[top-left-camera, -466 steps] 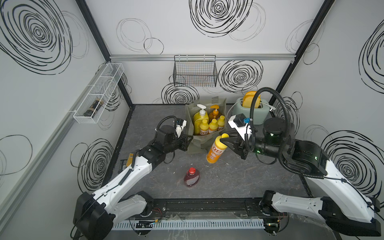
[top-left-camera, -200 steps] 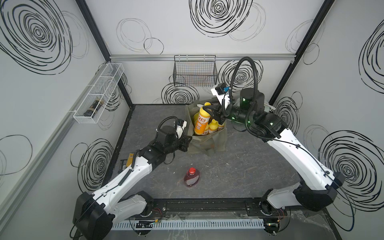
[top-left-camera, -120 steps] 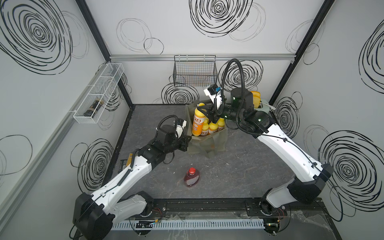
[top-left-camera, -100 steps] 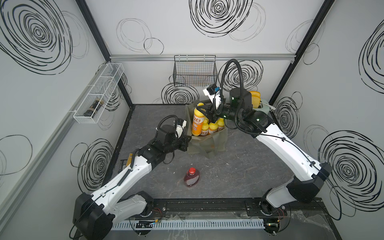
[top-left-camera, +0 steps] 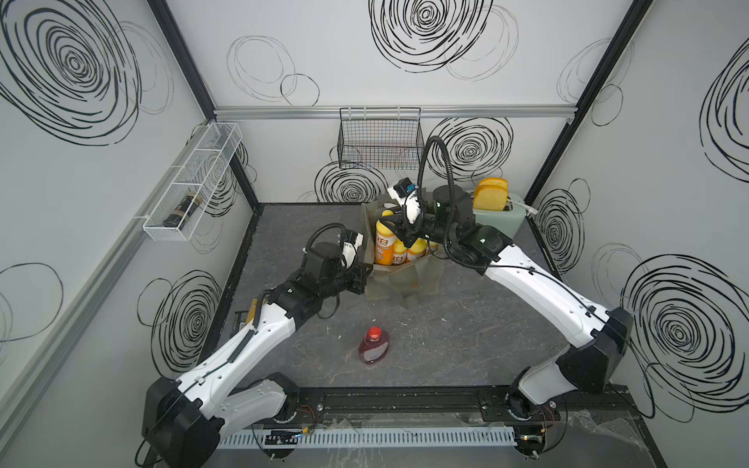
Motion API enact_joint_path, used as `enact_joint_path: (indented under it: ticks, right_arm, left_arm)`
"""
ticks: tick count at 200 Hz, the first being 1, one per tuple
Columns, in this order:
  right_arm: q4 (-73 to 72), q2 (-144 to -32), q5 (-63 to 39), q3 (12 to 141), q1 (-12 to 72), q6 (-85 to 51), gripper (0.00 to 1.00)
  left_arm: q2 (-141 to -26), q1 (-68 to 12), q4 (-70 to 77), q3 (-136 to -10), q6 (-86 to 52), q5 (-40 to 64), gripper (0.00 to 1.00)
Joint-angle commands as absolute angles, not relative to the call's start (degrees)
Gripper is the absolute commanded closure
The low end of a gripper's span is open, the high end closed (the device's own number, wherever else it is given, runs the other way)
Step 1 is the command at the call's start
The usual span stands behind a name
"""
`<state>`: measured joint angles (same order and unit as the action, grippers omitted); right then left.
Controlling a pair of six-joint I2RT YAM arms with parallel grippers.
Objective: Pack dish soap into the shopping bag
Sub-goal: Place the bottle of dish soap in the shopping bag.
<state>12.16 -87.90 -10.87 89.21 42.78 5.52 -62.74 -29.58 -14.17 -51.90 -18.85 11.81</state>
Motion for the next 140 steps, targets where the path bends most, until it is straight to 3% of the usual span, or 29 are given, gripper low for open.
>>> enact_joint_path:
  ticks: [1, 56, 99, 140]
  right_arm:
    - [-0.51, -87.08, -8.08, 89.13, 43.54, 7.62, 1.00]
    - [-3.07, -89.81, -5.17, 88.53, 44.64, 8.48, 1.00]
    - [-5.16, -90.53, -3.06, 87.03, 44.82, 8.53, 1.00]
    - [-6.14, -91.54, -3.06, 85.43, 44.54, 7.53, 1.00]
  left_arm:
    - [-60.89, -28.92, -12.91, -53.79, -18.10, 12.96, 0.78]
    - [-59.98, -27.82, -14.76, -53.36, -17.15, 13.37, 0.70]
    - [-58.11, -27.08, -15.73, -51.95, -16.79, 13.34, 0.47]
    - [-57.74, -26.47, -16.23, -50.54, -16.53, 14.39, 0.46]
